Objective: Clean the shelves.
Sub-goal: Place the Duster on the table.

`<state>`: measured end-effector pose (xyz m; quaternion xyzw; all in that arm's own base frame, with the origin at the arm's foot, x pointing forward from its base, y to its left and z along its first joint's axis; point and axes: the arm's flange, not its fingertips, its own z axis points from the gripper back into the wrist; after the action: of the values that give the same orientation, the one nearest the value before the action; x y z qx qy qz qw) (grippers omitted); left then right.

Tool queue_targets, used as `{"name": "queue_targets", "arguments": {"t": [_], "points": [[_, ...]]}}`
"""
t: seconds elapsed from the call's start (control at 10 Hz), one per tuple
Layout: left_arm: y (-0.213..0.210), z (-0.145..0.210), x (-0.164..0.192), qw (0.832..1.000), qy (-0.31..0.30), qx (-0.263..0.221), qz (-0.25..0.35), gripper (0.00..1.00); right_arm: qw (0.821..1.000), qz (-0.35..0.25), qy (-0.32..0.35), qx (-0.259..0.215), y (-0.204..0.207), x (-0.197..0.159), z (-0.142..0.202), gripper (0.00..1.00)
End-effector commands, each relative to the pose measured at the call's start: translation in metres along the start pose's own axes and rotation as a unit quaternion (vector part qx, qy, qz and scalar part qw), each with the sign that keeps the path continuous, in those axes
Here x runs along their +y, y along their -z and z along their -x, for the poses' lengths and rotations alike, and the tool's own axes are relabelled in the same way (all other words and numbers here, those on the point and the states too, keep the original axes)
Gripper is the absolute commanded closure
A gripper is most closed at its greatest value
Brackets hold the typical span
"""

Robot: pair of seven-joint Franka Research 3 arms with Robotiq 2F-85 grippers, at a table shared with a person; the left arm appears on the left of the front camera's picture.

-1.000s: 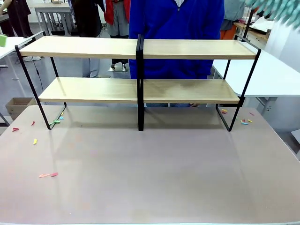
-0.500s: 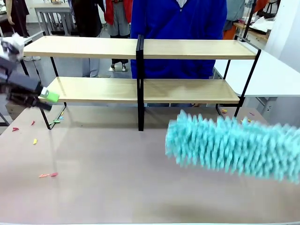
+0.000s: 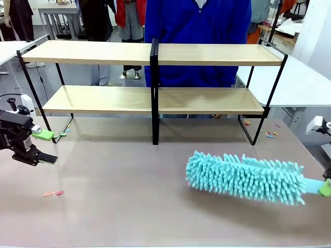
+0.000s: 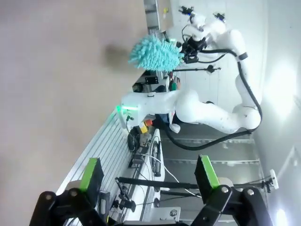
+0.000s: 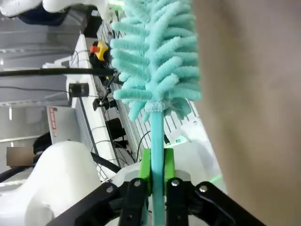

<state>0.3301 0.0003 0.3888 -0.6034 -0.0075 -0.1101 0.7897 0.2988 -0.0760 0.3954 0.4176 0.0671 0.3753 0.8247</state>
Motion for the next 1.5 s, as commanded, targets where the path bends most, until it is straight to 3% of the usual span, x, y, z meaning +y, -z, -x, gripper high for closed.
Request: {"name": "queue_targets", "arguments": {"t": [0.0, 0.4, 0.5, 0.6, 0.7, 0.8, 0.9, 1.0, 1.2, 1.4], "points": [[-0.009, -0.006, -0.019, 0.998, 0.012, -0.020, -0.062, 0.00, 1.000, -0.007, 0.005, -0.009, -0.020, -0.006, -0.028, 0.88], [-0.009, -0.006, -0.019, 0.998, 0.012, -0.020, -0.062, 0.00, 0.999, 0.013, 0.021, 0.042, -0.011, -0.012, -0.054, 0.88], [-0.009, -0.006, -0.019, 0.998, 0.012, -0.020, -0.062, 0.00, 0.998, 0.037, 0.032, 0.049, -0.017, -0.014, -0.050, 0.28], [-0.009, -0.006, -0.019, 0.998, 0.012, -0.020, -0.062, 0.00, 0.997, 0.065, 0.051, 0.013, -0.033, -0.014, -0.039, 0.28], [-0.009, -0.006, -0.019, 0.998, 0.012, -0.020, -0.062, 0.00, 0.992, 0.101, 0.051, -0.057, -0.058, -0.013, -0.031, 0.00], [-0.009, -0.006, -0.019, 0.998, 0.012, -0.020, -0.062, 0.00, 0.976, 0.128, 0.029, -0.175, -0.081, -0.011, -0.024, 0.24], [-0.009, -0.006, -0.019, 0.998, 0.012, -0.020, -0.062, 0.00, 0.953, 0.145, 0.019, -0.266, -0.096, -0.008, -0.017, 0.00], [-0.009, -0.006, -0.019, 0.998, 0.012, -0.020, -0.062, 0.00, 0.919, 0.139, 0.012, -0.370, -0.105, -0.002, -0.008, 0.00], [-0.009, -0.006, -0.019, 0.998, 0.012, -0.020, -0.062, 0.00, 0.915, 0.015, 0.018, -0.404, -0.107, 0.016, 0.005, 0.00], [-0.009, -0.006, -0.019, 0.998, 0.012, -0.020, -0.062, 0.00, 0.918, -0.041, 0.046, -0.392, -0.094, 0.048, 0.021, 0.00]]}}
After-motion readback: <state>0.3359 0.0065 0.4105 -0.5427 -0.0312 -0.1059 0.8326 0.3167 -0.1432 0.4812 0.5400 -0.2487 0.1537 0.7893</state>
